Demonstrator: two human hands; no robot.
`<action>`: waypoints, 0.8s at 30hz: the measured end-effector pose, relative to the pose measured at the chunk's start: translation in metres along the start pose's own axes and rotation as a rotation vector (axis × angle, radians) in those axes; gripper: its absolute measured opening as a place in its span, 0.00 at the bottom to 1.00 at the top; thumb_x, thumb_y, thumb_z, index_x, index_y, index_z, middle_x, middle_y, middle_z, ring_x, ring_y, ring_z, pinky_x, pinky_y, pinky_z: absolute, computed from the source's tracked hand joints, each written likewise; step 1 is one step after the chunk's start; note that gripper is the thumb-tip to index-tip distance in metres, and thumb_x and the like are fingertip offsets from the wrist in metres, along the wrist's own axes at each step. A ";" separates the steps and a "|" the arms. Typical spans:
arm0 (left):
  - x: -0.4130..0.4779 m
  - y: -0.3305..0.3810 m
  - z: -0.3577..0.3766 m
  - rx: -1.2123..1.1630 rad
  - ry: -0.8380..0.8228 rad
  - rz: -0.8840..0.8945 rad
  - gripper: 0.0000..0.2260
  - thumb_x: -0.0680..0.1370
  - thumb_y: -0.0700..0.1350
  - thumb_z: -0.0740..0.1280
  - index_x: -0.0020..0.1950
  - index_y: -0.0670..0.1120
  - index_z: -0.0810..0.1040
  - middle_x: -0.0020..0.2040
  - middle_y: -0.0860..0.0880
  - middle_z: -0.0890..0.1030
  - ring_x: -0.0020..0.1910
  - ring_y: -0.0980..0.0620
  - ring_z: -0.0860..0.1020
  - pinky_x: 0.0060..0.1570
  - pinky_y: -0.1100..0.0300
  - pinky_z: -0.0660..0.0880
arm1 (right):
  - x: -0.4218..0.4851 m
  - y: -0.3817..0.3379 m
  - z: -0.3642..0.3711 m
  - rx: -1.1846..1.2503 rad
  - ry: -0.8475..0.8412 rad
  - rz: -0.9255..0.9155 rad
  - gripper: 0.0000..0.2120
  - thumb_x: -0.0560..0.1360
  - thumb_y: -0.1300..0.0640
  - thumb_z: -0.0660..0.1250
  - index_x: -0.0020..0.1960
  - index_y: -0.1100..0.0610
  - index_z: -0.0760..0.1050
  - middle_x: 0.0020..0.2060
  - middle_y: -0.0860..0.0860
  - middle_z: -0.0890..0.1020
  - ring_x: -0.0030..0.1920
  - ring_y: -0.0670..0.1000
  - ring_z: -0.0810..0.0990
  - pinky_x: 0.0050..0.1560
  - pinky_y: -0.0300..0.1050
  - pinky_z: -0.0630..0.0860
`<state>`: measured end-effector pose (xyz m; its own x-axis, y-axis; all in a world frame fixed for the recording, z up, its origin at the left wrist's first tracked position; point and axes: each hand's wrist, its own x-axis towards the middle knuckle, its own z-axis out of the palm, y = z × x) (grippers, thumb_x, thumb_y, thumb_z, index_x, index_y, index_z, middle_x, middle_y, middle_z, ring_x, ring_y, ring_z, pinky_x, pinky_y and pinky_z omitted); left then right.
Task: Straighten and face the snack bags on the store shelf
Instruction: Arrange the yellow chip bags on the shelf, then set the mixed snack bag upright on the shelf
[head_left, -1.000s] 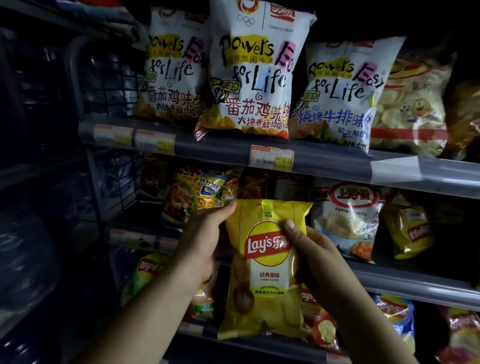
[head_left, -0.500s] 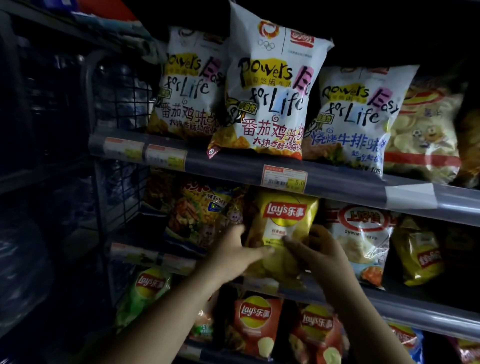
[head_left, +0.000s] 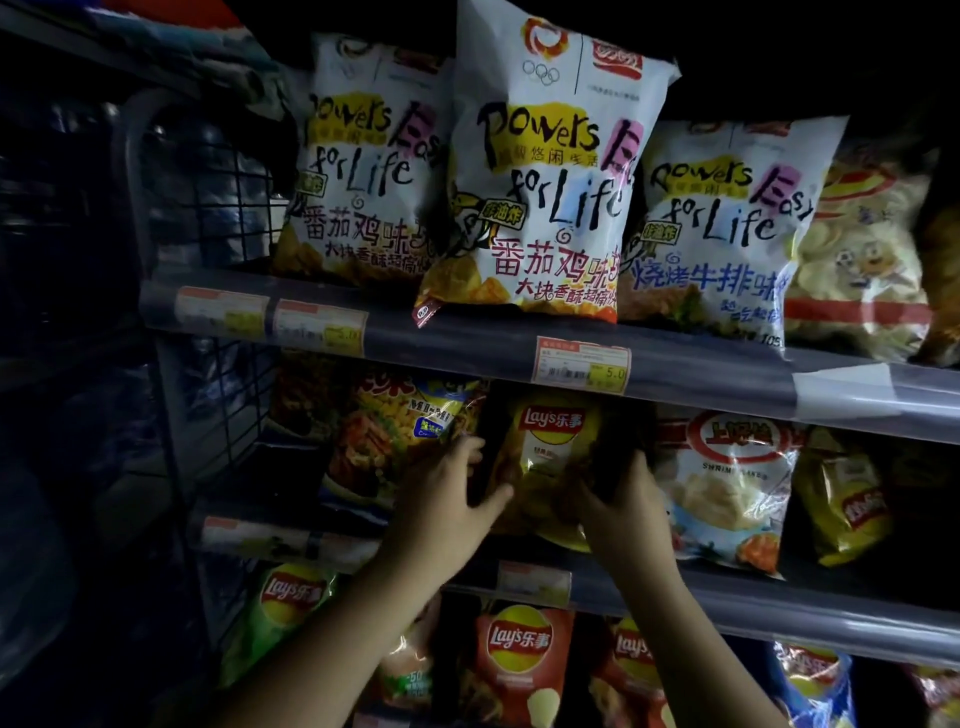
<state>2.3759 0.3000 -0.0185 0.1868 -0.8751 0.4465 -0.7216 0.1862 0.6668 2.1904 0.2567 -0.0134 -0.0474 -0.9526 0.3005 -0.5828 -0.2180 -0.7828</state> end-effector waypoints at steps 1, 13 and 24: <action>-0.005 -0.002 -0.014 -0.012 0.050 0.039 0.20 0.77 0.53 0.70 0.68 0.51 0.73 0.61 0.54 0.80 0.58 0.58 0.79 0.54 0.65 0.78 | -0.003 -0.005 -0.002 -0.026 0.058 -0.038 0.23 0.76 0.55 0.72 0.67 0.57 0.69 0.59 0.55 0.79 0.57 0.53 0.79 0.56 0.51 0.78; 0.015 -0.084 -0.083 -0.259 -0.012 -0.392 0.29 0.76 0.65 0.65 0.74 0.55 0.68 0.71 0.49 0.75 0.69 0.45 0.74 0.64 0.50 0.69 | -0.024 -0.096 0.097 0.252 -0.414 0.023 0.28 0.76 0.47 0.73 0.71 0.53 0.66 0.59 0.50 0.83 0.58 0.52 0.83 0.61 0.54 0.82; 0.000 -0.063 -0.128 -0.641 -0.056 -0.241 0.20 0.65 0.59 0.75 0.54 0.52 0.84 0.51 0.57 0.88 0.51 0.58 0.85 0.54 0.58 0.77 | -0.034 -0.105 0.069 0.594 -0.528 0.011 0.26 0.65 0.43 0.77 0.60 0.45 0.75 0.54 0.50 0.87 0.53 0.49 0.88 0.56 0.49 0.85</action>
<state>2.5067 0.3451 0.0155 0.2458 -0.9437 0.2215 -0.1242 0.1960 0.9727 2.3087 0.2969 0.0210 0.4272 -0.8975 0.1095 -0.0469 -0.1429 -0.9886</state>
